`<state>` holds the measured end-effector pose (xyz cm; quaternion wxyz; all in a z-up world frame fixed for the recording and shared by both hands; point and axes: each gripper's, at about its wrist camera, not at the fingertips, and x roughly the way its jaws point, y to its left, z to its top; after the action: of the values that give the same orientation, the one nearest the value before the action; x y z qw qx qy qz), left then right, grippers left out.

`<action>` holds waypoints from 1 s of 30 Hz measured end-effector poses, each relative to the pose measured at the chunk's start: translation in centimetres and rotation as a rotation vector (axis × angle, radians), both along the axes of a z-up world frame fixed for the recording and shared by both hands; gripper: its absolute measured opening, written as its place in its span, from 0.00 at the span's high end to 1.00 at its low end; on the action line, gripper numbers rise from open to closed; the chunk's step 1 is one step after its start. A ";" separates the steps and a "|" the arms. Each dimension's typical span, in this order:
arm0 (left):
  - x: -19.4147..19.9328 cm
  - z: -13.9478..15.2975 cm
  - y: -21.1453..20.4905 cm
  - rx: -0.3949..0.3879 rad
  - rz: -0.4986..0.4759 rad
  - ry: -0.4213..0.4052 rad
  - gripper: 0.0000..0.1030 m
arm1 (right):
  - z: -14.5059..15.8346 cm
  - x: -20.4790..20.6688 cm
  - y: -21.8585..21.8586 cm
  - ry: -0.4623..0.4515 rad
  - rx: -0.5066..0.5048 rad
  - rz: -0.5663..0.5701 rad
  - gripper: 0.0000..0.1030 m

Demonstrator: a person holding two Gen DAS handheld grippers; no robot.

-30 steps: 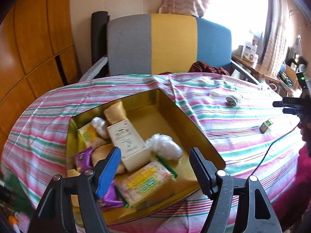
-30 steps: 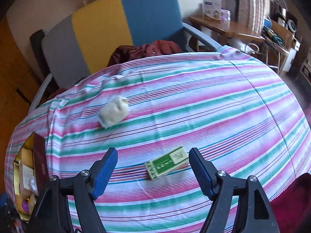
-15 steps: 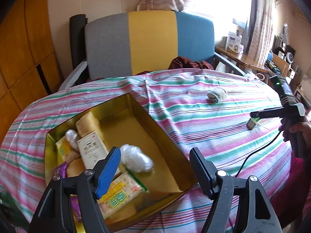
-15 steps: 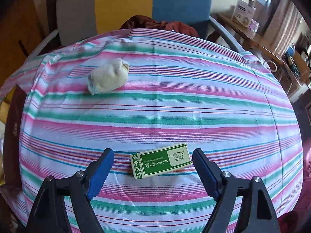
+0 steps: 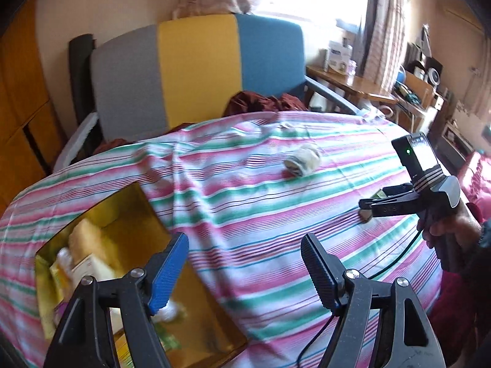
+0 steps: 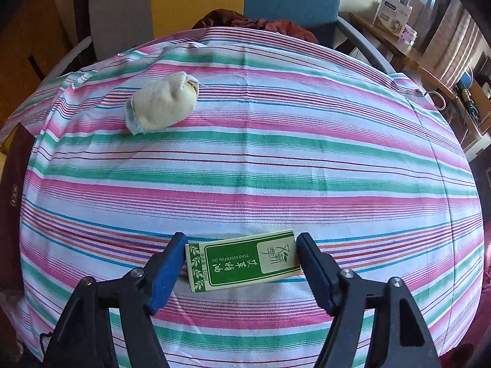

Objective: Organize objects
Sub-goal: 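Move the right gripper to the green-and-white box and grasp it, then grasp the beige sponge roll with the left gripper while the right gripper holds the box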

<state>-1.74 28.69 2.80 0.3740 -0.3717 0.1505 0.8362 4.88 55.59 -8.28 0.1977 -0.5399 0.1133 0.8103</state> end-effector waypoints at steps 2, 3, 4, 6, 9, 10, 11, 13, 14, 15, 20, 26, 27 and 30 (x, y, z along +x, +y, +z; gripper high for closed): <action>-0.3 -0.6 1.9 -0.011 -0.021 -0.028 0.26 | 0.0 0.1 0.0 0.001 0.000 -0.001 0.28; -0.5 -0.9 2.9 -0.018 -0.028 -0.041 0.26 | 0.0 0.1 -0.1 0.002 0.000 -0.002 0.28; -0.6 -1.2 3.7 -0.027 -0.034 -0.049 0.26 | 0.1 0.1 -0.1 0.002 -0.001 -0.001 0.28; -1.3 -2.0 5.5 -0.050 -0.047 -0.069 0.26 | -0.1 0.1 0.0 -0.001 -0.003 0.000 0.28; -2.9 -3.3 8.2 -0.085 -0.034 -0.120 0.26 | 0.0 0.1 0.1 -0.002 -0.009 -0.001 0.28; -3.5 -3.8 9.0 -0.095 -0.026 -0.140 0.26 | 0.0 0.1 0.2 0.000 -0.015 -0.006 0.28; -4.2 -4.3 9.9 -0.103 -0.019 -0.162 0.26 | 0.0 0.2 0.4 0.002 -0.023 -0.011 0.27; -5.4 -5.0 11.5 -0.101 -0.006 -0.210 0.26 | 0.0 0.2 0.5 0.001 -0.030 -0.013 0.26; -6.0 -5.3 12.3 -0.097 0.003 -0.234 0.26 | 0.0 0.2 0.5 -0.001 -0.029 -0.010 0.26; -6.4 -5.6 12.9 -0.093 0.010 -0.254 0.26 | -0.1 0.1 0.4 -0.006 -0.027 -0.006 0.26; -8.5 -6.5 16.7 -0.055 0.045 -0.335 0.26 | -0.2 0.1 0.4 -0.012 -0.027 -0.027 0.26; -9.8 -7.1 21.5 -0.049 0.041 -0.296 0.20 | -0.3 0.0 0.5 -0.016 -0.028 -0.026 0.26; -9.8 -7.3 22.2 -0.059 0.030 -0.277 0.20 | -0.3 0.0 0.5 -0.015 -0.029 -0.027 0.26; -10.0 -7.7 24.3 -0.084 -0.024 -0.207 0.12 | -0.4 -0.1 0.5 -0.017 -0.027 -0.024 0.26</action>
<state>-11.70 52.98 -4.95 0.3814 -0.4698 0.1505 0.7818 4.75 56.11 -8.65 0.2010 -0.5482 0.1291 0.8015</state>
